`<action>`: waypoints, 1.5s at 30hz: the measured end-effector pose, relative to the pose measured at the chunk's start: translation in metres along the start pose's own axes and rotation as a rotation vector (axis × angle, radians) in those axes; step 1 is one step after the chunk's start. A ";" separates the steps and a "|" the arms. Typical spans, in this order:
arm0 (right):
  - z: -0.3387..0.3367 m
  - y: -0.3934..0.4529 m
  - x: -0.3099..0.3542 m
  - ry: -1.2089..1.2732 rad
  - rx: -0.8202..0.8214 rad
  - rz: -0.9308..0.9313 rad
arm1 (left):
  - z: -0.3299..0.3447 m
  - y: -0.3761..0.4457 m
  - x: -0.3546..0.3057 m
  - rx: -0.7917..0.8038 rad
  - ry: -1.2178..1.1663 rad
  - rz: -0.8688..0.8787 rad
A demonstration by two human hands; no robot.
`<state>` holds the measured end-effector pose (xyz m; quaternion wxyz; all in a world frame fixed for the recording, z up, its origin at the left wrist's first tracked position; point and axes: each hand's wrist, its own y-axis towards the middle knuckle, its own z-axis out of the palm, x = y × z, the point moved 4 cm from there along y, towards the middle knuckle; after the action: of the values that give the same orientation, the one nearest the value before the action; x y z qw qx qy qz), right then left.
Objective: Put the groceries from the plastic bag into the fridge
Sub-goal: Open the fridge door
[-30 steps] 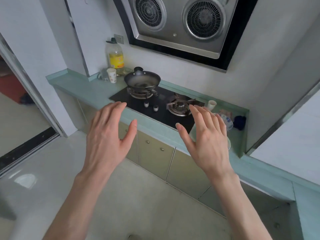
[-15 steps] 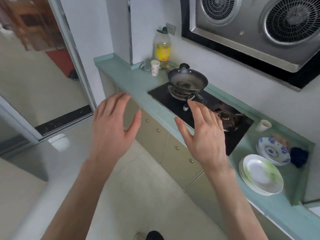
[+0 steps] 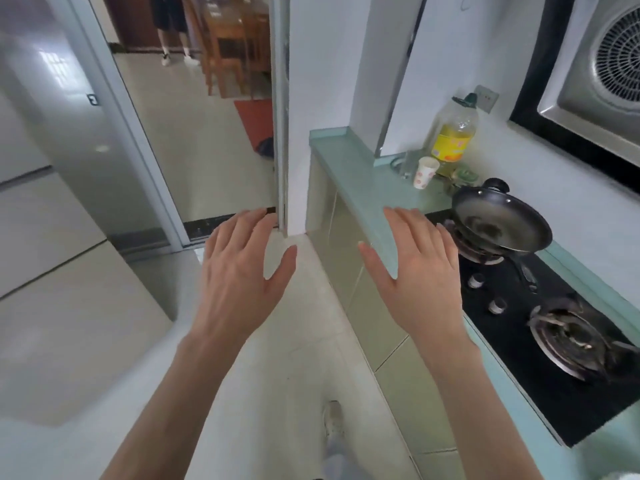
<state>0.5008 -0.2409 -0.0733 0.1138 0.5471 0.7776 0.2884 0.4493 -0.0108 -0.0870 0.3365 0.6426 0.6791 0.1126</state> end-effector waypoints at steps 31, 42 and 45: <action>0.176 0.152 0.271 0.715 0.260 -0.950 | -0.087 -0.034 0.139 -0.265 0.727 -0.863; 0.167 0.087 0.392 0.751 0.316 -1.150 | -0.147 -0.124 0.185 -0.310 0.814 -1.085; 0.160 0.070 0.432 0.778 0.313 -1.169 | -0.174 -0.145 0.203 -0.341 0.835 -1.116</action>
<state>0.4724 0.2237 -0.1023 -0.1155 -0.0911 0.9597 0.2395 0.2395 0.2088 -0.1057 0.1518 0.0411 0.9515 0.2646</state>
